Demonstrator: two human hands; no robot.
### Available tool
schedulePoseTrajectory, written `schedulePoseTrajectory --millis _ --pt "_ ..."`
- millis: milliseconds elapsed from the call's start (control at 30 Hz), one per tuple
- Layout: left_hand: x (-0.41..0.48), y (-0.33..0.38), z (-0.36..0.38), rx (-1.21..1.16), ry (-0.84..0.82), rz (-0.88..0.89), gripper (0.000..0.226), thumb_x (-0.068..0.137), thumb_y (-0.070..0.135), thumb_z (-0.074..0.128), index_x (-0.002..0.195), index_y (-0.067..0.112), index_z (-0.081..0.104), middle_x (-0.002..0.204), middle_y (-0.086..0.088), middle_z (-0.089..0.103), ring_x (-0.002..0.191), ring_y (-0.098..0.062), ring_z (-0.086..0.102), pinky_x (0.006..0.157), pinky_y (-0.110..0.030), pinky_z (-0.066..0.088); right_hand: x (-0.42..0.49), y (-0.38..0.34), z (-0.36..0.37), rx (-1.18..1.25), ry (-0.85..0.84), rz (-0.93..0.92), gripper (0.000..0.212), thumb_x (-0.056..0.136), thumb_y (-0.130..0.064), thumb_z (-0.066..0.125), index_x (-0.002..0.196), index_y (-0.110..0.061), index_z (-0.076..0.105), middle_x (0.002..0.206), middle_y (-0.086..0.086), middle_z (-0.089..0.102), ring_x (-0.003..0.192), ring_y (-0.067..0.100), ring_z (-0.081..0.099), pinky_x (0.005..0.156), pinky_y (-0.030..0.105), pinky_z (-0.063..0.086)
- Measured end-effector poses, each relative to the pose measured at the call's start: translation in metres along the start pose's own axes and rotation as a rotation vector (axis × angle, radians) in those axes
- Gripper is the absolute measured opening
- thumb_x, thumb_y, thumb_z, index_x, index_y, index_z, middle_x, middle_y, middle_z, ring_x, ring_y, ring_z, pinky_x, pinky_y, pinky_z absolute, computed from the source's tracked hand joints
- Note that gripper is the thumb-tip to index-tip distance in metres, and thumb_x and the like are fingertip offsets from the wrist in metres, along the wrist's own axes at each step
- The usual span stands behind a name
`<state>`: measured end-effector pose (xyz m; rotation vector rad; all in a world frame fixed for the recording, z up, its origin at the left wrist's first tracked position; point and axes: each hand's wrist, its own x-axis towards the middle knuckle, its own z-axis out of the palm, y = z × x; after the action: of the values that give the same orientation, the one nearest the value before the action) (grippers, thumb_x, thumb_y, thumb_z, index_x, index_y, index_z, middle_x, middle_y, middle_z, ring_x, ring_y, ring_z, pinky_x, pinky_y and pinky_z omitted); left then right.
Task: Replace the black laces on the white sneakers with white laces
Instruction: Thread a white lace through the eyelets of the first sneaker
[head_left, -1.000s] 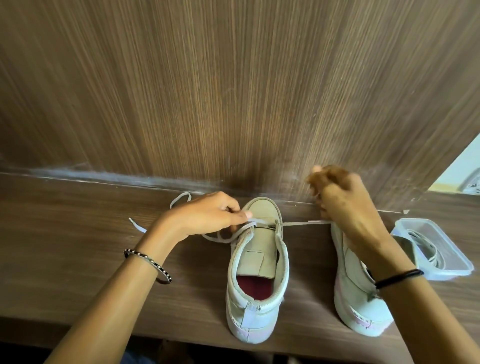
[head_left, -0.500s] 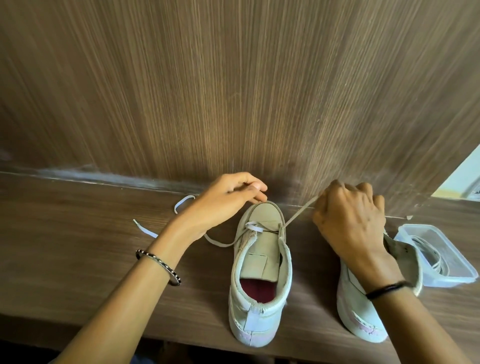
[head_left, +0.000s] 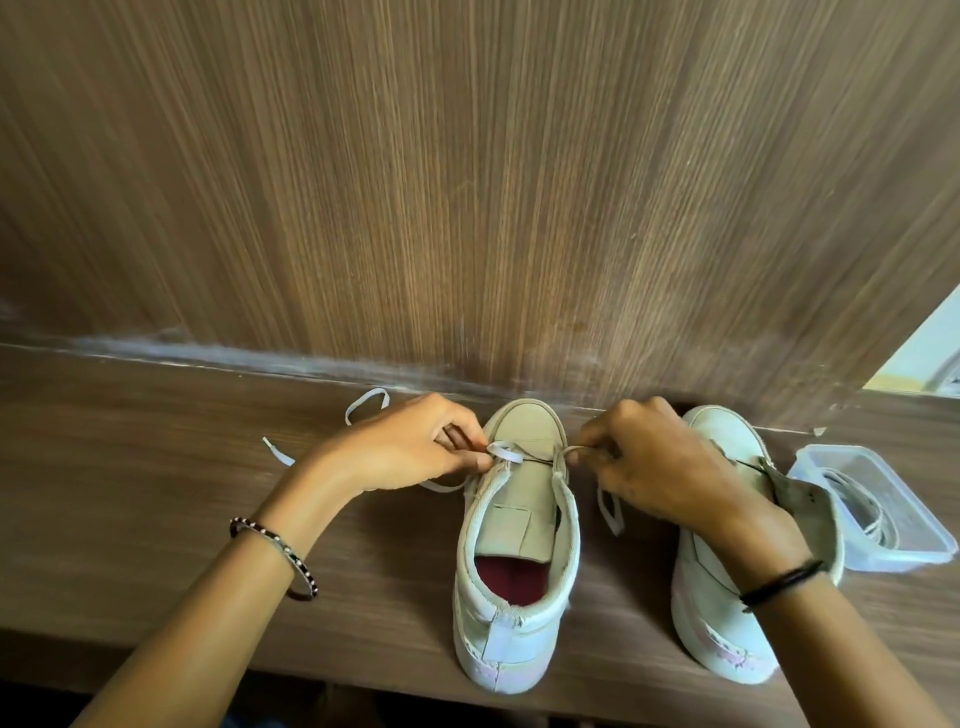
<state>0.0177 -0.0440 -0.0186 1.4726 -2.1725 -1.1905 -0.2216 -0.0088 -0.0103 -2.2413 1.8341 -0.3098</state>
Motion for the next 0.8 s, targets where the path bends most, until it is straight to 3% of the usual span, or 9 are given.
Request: schedulePoseTrajectory --millis 67,133,267,367,400,467,500,600,800 --pt "0.004 0.001 0.002 0.073 0.039 0.003 0.009 0.092 0.029 0.075 0.098 0.022 0.076 0.094 0.007 0.076 0.090 -0.006 0.069 0.083 -0.024 0.058 -0.003 0.000 -0.001 -0.093 0.040 0.121 0.032 0.094 -0.029 0.067 0.064 -0.024 0.058 0.069 -0.001 0.058 0.076 0.031 0.066 0.064 0.039 0.055" --pt "0.005 0.002 0.002 0.162 0.050 -0.007 0.007 0.093 0.033 0.073 0.094 0.026 0.075 0.093 0.011 0.073 0.089 -0.004 0.067 0.088 -0.032 0.058 -0.006 -0.003 -0.004 -0.243 0.078 0.216 0.015 0.094 -0.027 0.062 0.081 -0.020 0.064 0.083 0.005 0.060 0.092 0.035 0.068 0.067 0.035 0.047" --pt "-0.003 0.001 -0.009 0.381 0.090 -0.090 0.012 0.095 0.044 0.065 0.091 0.033 0.071 0.096 0.017 0.070 0.095 -0.005 0.064 0.090 -0.040 0.055 -0.012 -0.009 -0.007 -0.456 -0.012 0.313 0.017 0.099 -0.027 0.056 0.111 -0.019 0.066 0.116 0.003 0.067 0.121 0.027 0.057 0.094 0.034 0.041" --pt "-0.008 -0.004 -0.018 0.388 0.109 -0.170 0.019 0.093 0.045 0.062 0.084 0.029 0.069 0.091 0.004 0.073 0.089 -0.017 0.067 0.085 -0.041 0.054 -0.016 -0.016 -0.007 -0.529 -0.103 0.289 0.006 0.094 -0.032 0.063 0.098 -0.028 0.061 0.116 -0.001 0.067 0.123 0.023 0.053 0.106 0.035 0.031" --pt "-0.009 -0.004 -0.019 0.340 0.124 -0.177 0.020 0.092 0.044 0.063 0.083 0.028 0.069 0.091 0.000 0.073 0.089 -0.021 0.066 0.082 -0.040 0.051 -0.015 -0.015 -0.007 -0.531 -0.123 0.259 0.013 0.089 -0.032 0.068 0.088 -0.029 0.056 0.112 -0.002 0.067 0.121 0.022 0.054 0.104 0.034 0.031" --pt "-0.009 -0.002 -0.018 0.227 0.140 -0.157 0.018 0.093 0.040 0.062 0.086 0.026 0.070 0.094 -0.001 0.073 0.094 -0.020 0.067 0.080 -0.037 0.049 -0.010 -0.009 -0.004 -0.381 -0.114 0.155 0.017 0.084 -0.026 0.071 0.082 -0.025 0.055 0.103 -0.002 0.069 0.113 0.021 0.060 0.096 0.028 0.035" --pt "-0.009 0.000 -0.016 0.160 0.137 -0.140 0.015 0.094 0.036 0.061 0.090 0.026 0.070 0.097 0.002 0.074 0.097 -0.015 0.067 0.083 -0.033 0.049 -0.006 -0.007 -0.002 -0.217 -0.111 0.103 0.010 0.086 -0.024 0.070 0.089 -0.024 0.060 0.100 -0.003 0.070 0.107 0.018 0.064 0.088 0.022 0.039" --pt "-0.008 0.007 -0.008 -0.041 0.046 -0.101 0.012 0.098 0.030 0.061 0.109 0.028 0.066 0.105 0.009 0.074 0.095 0.003 0.067 0.081 -0.020 0.044 -0.001 -0.004 -0.003 0.193 -0.122 0.078 0.026 0.090 -0.024 0.074 0.115 -0.024 0.068 0.099 -0.008 0.074 0.094 0.003 0.069 0.082 0.015 0.054" --pt "0.003 0.003 0.007 -0.067 0.003 -0.029 0.015 0.098 0.042 0.063 0.107 0.034 0.073 0.110 0.015 0.071 0.107 -0.001 0.063 0.103 -0.033 0.049 0.000 0.006 -0.005 0.418 -0.151 0.089 0.015 0.091 -0.020 0.075 0.105 -0.025 0.076 0.080 -0.010 0.076 0.080 -0.005 0.070 0.072 0.010 0.053"
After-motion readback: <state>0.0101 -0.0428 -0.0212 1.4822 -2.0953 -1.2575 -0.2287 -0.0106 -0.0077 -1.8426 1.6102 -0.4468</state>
